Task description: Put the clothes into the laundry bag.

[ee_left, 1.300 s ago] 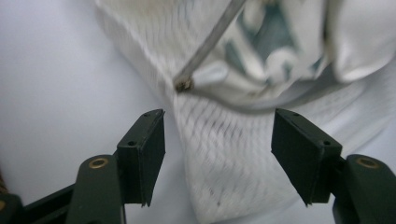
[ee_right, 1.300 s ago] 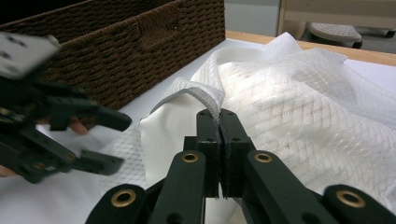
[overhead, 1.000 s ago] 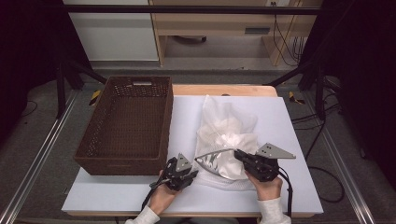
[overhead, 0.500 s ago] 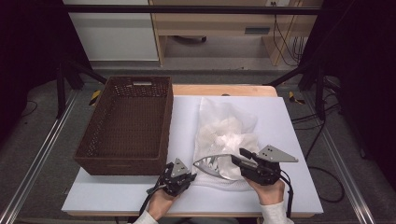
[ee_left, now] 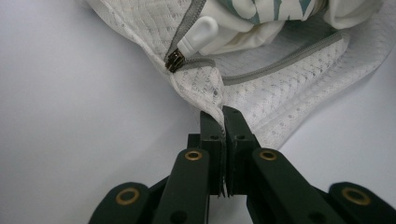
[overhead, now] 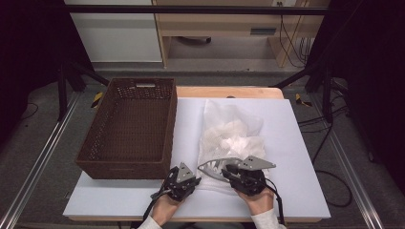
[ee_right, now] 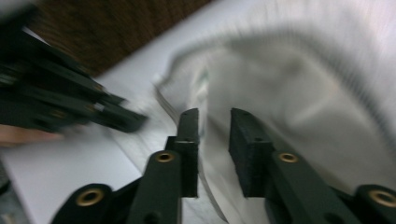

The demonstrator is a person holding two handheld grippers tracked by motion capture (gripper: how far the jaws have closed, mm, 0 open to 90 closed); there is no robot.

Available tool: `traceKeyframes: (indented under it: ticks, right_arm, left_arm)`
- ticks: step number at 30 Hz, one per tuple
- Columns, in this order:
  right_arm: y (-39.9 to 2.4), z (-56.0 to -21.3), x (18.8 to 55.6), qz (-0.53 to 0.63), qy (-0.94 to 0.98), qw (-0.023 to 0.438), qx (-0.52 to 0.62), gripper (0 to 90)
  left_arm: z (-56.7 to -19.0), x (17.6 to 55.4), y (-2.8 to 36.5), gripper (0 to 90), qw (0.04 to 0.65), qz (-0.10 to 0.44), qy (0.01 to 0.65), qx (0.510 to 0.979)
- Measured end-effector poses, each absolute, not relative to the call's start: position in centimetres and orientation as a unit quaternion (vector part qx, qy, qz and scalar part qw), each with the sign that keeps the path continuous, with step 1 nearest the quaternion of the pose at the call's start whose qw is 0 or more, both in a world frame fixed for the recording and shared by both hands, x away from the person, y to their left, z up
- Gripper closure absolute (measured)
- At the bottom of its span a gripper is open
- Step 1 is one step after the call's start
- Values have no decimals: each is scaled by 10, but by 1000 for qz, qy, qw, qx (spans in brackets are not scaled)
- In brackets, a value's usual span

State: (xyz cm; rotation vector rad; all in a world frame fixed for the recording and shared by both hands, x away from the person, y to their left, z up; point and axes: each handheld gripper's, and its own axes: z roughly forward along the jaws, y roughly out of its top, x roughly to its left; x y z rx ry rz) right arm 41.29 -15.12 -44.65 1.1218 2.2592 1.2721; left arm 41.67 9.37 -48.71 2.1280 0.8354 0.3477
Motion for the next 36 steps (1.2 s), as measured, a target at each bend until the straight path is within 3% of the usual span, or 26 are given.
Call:
traceKeyframes:
  ticks: [6,17,21,25,30,36]
  right_arm:
    - [-152,-465,430,428,785,173,414,883]
    - [-132,-476,480,416,753,254,443,894]
    - [-136,-479,487,434,737,243,457,885]
    - [-144,-469,466,450,742,223,445,761]
    - [-179,-448,424,470,729,250,431,626]
    - [-217,-441,416,472,694,273,471,507]
  left_arm:
    - [-486,414,93,875,402,141,333,841]
    - [-476,403,102,881,405,145,326,842]
    - [-479,403,100,880,402,146,326,843]
    - [-482,404,99,875,400,144,330,843]
    - [-482,404,99,869,404,146,333,840]
    - [-483,405,99,863,403,146,335,839]
